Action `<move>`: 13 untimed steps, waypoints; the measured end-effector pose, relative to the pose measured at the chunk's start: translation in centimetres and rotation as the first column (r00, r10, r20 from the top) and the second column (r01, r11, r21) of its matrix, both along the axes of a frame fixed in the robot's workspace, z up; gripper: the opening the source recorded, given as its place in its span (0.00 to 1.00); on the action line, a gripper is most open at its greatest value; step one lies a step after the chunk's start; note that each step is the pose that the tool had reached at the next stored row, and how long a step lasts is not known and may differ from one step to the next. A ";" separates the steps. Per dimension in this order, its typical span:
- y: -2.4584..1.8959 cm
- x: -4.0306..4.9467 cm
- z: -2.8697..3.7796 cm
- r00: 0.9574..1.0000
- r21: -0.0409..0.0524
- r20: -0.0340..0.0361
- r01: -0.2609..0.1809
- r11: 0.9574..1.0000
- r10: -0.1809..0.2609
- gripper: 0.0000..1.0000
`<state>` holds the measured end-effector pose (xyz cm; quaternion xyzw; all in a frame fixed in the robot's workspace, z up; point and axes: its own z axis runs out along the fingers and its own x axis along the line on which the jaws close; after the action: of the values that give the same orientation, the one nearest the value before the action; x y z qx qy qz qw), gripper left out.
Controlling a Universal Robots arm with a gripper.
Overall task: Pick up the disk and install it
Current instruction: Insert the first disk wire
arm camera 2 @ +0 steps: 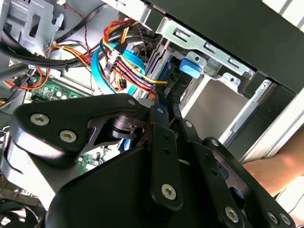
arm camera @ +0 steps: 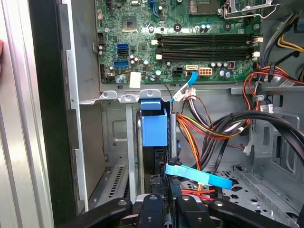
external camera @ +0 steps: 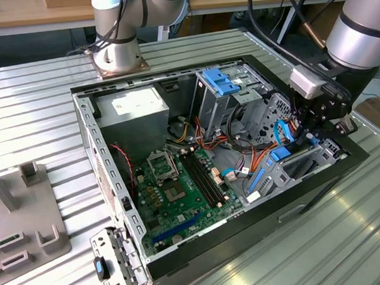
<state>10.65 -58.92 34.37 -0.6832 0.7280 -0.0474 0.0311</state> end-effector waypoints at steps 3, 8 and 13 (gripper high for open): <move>0.00 -0.01 -0.07 1.000 -0.001 0.000 -0.011 1.000 0.011 0.17; 0.00 -0.01 -0.16 1.000 -0.001 0.000 -0.011 1.000 0.011 0.17; 0.00 -0.01 -0.54 1.000 -0.002 0.000 -0.011 1.000 0.011 0.17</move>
<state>10.64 -58.92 33.83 -0.6874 0.7240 -0.0479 0.0308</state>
